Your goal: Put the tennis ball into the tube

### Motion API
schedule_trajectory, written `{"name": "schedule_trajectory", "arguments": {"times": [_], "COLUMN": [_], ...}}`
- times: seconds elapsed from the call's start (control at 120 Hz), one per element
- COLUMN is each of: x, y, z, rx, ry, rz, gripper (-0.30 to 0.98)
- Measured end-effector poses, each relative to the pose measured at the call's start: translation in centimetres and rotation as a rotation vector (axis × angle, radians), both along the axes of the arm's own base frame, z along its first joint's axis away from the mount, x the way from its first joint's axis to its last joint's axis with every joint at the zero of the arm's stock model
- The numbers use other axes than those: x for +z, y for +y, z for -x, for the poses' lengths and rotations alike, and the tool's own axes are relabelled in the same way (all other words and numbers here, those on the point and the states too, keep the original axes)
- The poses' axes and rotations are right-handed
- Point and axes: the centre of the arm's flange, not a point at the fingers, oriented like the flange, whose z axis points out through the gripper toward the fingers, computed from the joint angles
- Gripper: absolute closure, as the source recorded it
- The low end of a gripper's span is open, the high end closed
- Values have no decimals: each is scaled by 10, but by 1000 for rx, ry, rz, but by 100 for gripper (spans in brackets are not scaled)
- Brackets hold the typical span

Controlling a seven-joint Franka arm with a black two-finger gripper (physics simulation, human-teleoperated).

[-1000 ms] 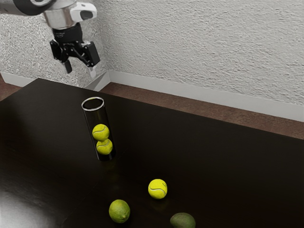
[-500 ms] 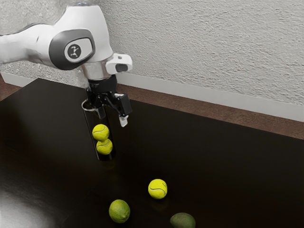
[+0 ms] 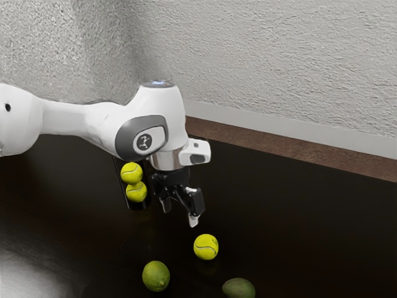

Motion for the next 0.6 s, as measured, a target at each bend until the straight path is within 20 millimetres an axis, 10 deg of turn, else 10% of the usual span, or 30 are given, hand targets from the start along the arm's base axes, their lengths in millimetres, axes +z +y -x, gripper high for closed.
{"name": "schedule_trajectory", "arguments": {"times": [0.6], "x": [-79], "y": [-17], "z": [-33], "rx": [28], "ry": [-32], "rz": [73], "gripper": [0]}}
